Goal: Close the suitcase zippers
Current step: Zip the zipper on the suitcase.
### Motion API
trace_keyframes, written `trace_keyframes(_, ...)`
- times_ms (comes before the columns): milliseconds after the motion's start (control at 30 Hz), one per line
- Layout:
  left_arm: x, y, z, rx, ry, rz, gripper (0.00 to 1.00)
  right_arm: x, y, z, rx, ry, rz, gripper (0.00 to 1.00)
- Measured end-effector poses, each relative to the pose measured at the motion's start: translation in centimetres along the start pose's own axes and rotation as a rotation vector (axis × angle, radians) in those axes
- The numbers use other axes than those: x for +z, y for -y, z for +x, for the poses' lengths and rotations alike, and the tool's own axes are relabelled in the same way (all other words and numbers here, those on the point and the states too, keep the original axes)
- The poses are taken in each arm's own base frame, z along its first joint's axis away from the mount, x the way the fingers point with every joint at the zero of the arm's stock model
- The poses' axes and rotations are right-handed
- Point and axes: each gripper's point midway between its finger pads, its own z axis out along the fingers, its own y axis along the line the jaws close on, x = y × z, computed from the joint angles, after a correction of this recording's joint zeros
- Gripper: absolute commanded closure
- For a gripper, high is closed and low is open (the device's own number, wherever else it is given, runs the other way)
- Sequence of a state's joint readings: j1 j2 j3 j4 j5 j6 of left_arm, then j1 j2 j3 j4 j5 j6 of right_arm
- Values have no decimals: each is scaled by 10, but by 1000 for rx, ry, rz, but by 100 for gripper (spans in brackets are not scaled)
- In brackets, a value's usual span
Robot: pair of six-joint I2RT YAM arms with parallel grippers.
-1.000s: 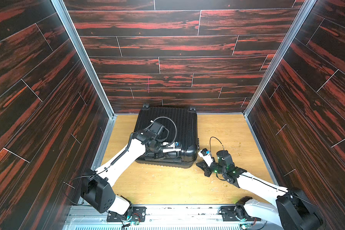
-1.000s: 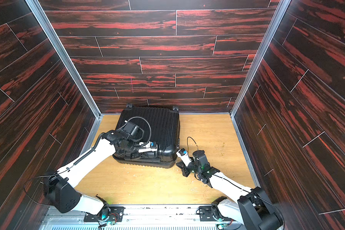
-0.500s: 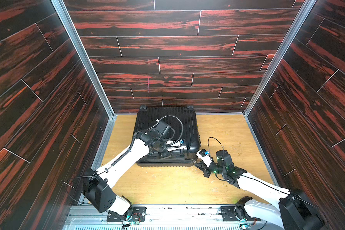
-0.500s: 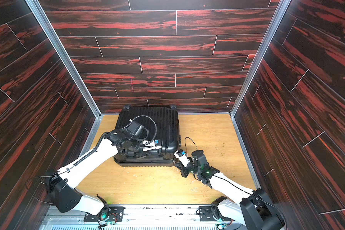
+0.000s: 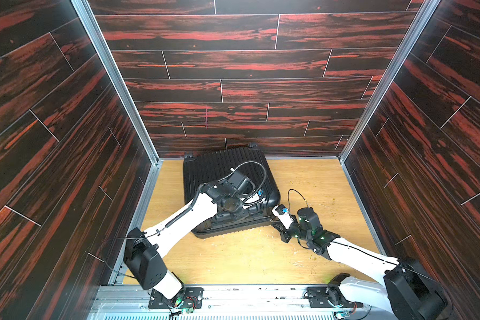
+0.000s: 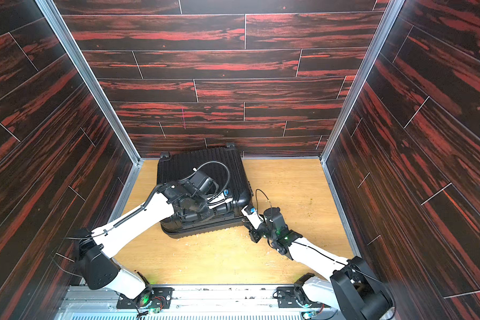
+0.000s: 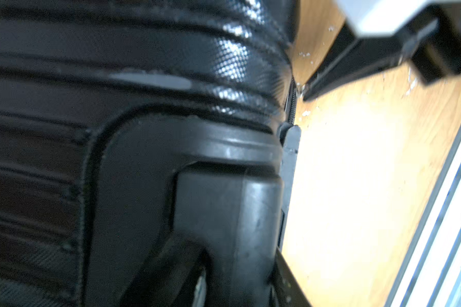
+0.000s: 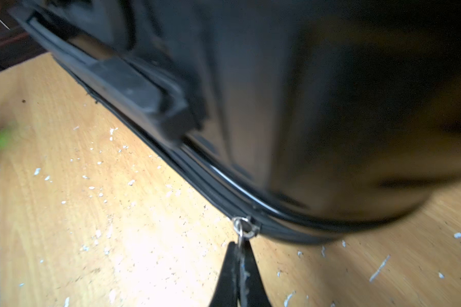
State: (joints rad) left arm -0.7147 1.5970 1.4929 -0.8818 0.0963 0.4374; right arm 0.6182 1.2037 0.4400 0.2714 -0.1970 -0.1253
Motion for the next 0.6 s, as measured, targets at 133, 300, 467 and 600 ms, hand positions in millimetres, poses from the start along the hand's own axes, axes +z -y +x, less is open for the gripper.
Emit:
trace_keyframes(133, 7, -1, -9, -52, -6, 4, 87, 6, -1, -2, -20, 8, 19, 100)
trace_keyframes(300, 13, -4, -18, -108, -23, 17, 87, 13, -5, -5, -48, 16, 36, 100)
trace_keyframes(467, 19, -6, -28, -146, -23, 22, 87, 21, -9, -8, -71, 25, 43, 100)
trace_keyframes(600, 23, -8, -34, -171, -21, 24, 86, 26, -13, -11, -83, 28, 42, 100)
